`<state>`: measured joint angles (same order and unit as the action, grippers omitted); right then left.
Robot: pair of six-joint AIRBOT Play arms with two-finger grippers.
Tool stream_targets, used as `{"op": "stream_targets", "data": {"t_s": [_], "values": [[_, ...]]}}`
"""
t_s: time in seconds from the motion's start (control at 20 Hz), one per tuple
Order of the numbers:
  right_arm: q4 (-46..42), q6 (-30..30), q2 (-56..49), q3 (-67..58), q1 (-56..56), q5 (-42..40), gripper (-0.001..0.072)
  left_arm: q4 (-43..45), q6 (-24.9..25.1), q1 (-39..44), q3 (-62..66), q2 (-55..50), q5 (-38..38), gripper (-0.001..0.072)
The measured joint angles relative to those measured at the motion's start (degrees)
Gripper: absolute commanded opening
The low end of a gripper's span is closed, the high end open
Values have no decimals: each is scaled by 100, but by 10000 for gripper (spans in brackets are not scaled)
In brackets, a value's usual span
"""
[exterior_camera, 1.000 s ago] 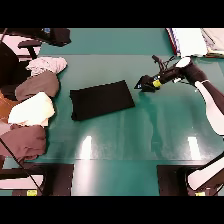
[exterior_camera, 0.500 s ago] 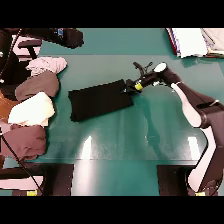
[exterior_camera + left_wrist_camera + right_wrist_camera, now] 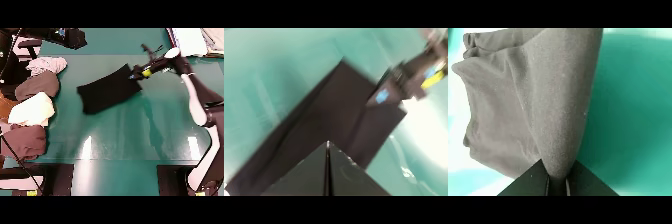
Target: Fold the shirts.
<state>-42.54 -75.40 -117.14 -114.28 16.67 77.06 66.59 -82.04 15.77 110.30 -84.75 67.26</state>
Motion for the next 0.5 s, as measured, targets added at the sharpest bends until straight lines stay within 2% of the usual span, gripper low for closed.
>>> {"op": "stream_targets", "data": {"t_s": [0.25, 0.5], "values": [[-1137, -258, 1292, 833, -1355, 13, 18, -63, 94, 249, 0, 0, 31, 22], [-2013, -684, 2844, 2100, -3464, -302, 18, -85, 133, 476, 0, 2, 20, 22]]}}
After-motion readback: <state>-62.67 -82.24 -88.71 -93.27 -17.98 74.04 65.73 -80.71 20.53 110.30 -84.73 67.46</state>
